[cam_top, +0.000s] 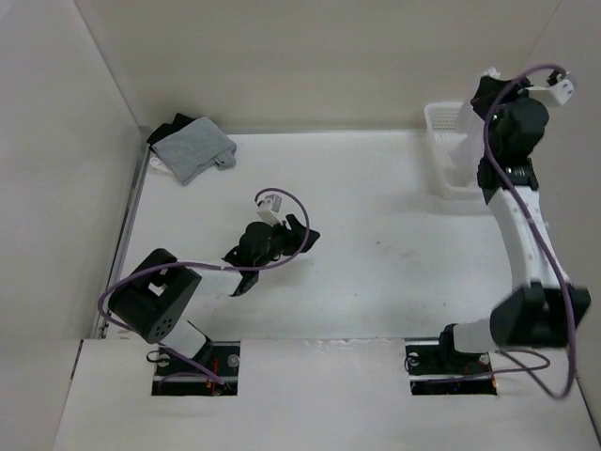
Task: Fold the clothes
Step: Grab the tank top from the pile, then move the tank top to the center of the board
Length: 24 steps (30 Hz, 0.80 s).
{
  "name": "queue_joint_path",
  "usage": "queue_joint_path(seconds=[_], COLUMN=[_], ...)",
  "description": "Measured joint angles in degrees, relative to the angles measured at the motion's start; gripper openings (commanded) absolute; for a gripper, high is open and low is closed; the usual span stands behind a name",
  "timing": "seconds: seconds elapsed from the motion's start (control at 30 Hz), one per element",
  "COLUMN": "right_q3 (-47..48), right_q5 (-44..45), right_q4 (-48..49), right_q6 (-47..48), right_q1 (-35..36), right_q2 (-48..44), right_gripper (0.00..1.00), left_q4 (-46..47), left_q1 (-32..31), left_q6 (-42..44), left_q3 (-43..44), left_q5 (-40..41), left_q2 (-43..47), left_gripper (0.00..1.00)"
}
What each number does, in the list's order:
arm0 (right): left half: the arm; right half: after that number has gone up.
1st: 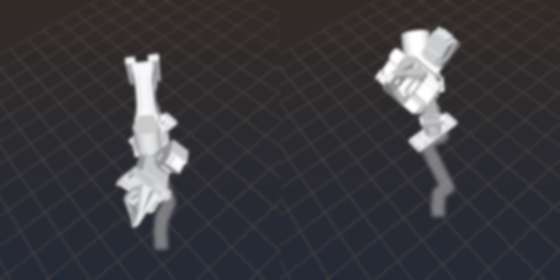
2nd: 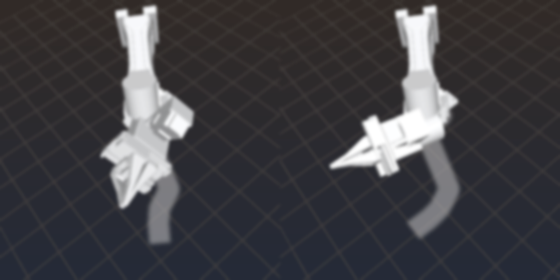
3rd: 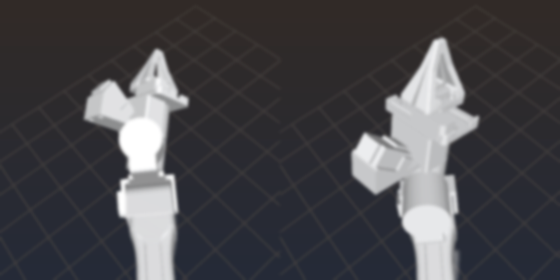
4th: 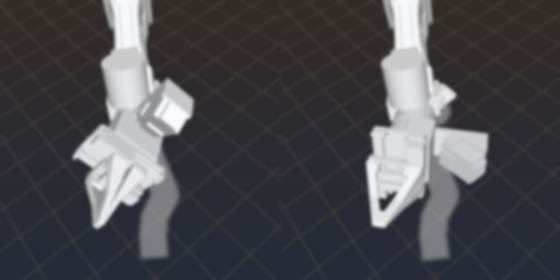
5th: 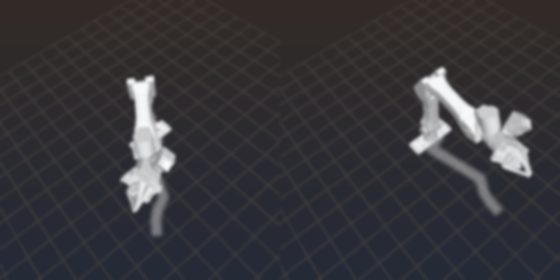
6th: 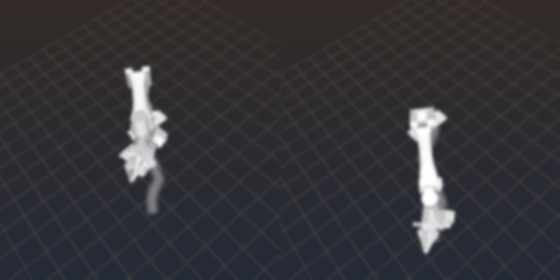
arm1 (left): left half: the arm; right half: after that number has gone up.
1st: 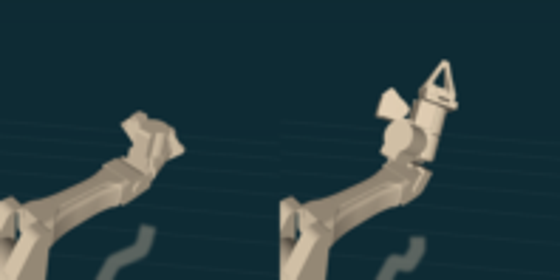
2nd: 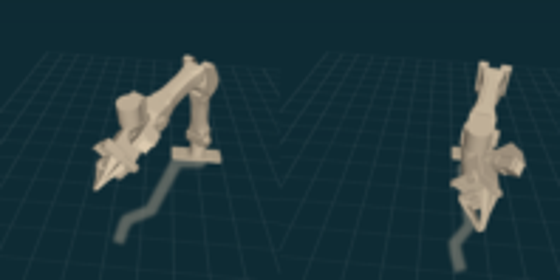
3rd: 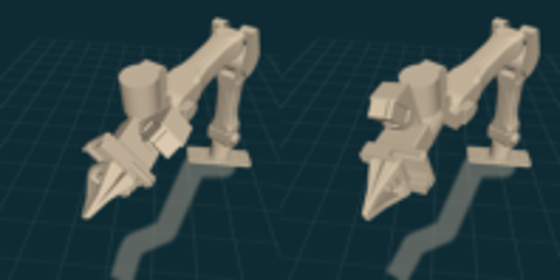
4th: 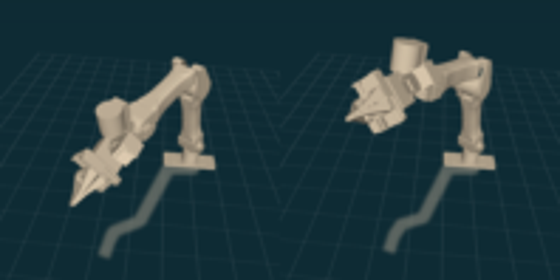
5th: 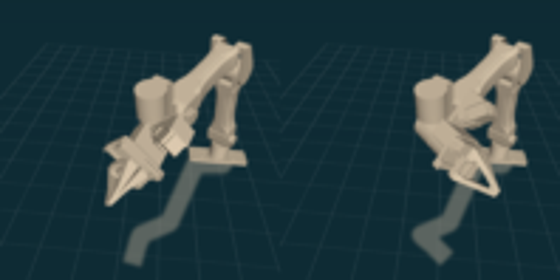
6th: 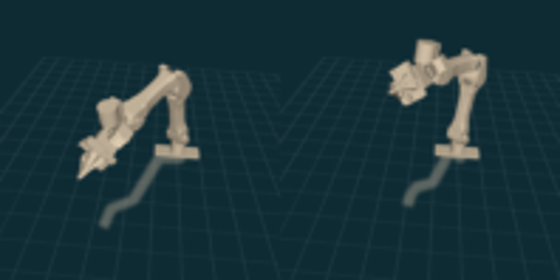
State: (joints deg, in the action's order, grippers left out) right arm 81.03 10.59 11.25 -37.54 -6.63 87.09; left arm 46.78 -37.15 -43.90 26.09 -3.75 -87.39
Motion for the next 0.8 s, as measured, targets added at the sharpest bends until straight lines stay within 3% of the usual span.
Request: queue_joint_path(seconds=[0.17, 0.23, 0.33, 0.43, 0.57, 0.7, 0.8], right_q3=[-4.85, -3.45, 1.01, 3.23, 3.52, 0.42, -3.21], right_q5=[-1.18, -0.79, 0.39, 1.55, 3.52, 3.1, -0.2], right_q4=[3.78, 3.45, 1.29, -0.57, -2.05, 0.31, 3.78], right_q6=[4.5, 6.49, 10.4, 13.86, 17.18, 17.31, 13.99], right_q1=[16.83, 21.31, 34.27, 45.38, 53.4, 52.04, 47.39], right_q2=[-28.85, -34.8, -39.98, -40.76, -38.99, -31.82, -18.91], right_gripper=[0.0, 0.0, 0.0, 0.01, 0.01, 0.01, 0.01], left_q4=[-1.29, -2.27, -5.92, -9.09, -13.42, -15.82, -18.1], left_q1=[1.11, 1.81, 2.84, 4.17, 7.34, 9.6, 10.58], left_q6=[-1.66, -2.14, -2.21, -2.16, -2.14, -2.14, -2.12], left_q3=[-2.16, -2.54, -2.73, -2.75, -2.89, -3.74, -6.32], left_q5=[0.33, 0.81, 2.82, 4.68, 6.54, 7.67, 7.89], left_q2=[6.36, 10.82, 19.78, 27.17, 34.4, 36.96, 36.83], left_gripper=[0.52, 0.52, 0.52, 0.53, 0.53, 0.53, 0.53])
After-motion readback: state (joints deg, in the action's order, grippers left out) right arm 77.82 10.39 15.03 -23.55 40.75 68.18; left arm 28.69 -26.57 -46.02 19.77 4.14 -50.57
